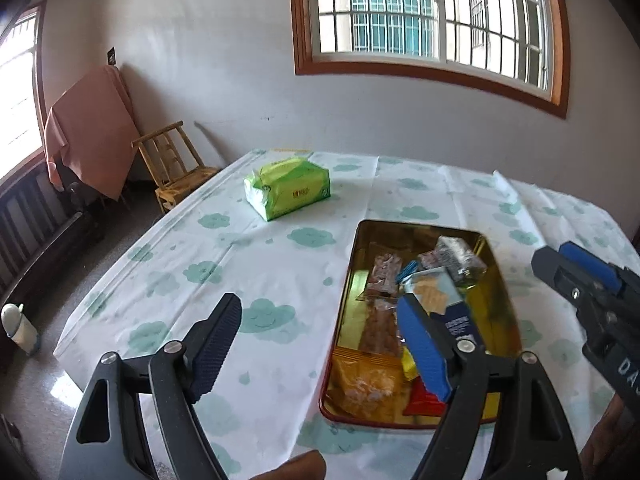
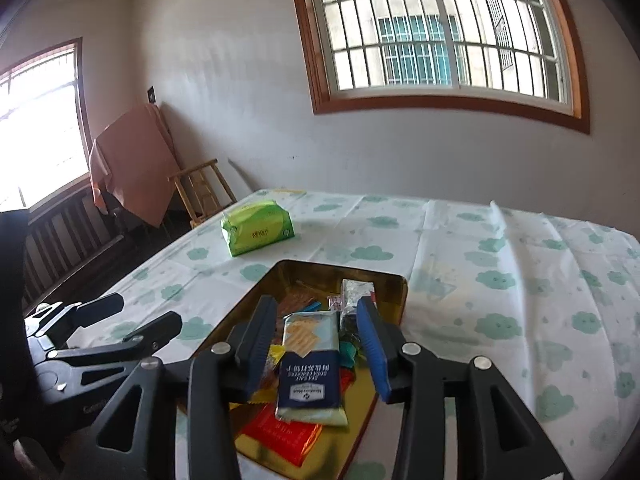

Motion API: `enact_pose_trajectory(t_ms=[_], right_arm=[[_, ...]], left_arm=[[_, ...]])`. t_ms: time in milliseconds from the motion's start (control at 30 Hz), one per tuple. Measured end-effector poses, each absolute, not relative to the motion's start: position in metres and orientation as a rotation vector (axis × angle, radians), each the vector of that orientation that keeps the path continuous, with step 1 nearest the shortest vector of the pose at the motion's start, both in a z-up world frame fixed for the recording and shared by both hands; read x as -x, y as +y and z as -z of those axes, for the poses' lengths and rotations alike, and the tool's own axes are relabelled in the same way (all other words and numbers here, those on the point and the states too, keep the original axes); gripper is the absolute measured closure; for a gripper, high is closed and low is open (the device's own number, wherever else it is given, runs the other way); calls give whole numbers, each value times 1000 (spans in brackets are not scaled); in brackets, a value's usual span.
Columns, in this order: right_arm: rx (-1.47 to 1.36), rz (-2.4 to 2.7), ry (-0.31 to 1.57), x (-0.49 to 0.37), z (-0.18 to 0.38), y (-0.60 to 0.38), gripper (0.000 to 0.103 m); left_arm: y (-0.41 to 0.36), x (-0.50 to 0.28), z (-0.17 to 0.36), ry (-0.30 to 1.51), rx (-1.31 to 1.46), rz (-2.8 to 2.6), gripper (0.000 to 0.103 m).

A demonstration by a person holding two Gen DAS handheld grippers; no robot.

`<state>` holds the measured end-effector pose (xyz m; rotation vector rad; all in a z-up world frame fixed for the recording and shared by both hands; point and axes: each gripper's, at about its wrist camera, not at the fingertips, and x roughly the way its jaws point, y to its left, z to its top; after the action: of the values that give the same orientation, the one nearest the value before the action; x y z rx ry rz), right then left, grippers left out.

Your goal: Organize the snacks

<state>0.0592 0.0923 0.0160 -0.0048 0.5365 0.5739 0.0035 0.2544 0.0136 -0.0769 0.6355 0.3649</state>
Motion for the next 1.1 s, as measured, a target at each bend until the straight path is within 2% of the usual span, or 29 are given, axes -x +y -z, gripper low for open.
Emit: enact_pose_trajectory(t_ms=[600, 1100], right_arm=[[-8, -531, 463, 12, -53, 40, 57], [-5, -501, 417, 48, -76, 21, 54]], left_arm=[[207, 51, -64, 532, 12, -311, 11], [184, 73, -78, 515, -17, -261, 7]])
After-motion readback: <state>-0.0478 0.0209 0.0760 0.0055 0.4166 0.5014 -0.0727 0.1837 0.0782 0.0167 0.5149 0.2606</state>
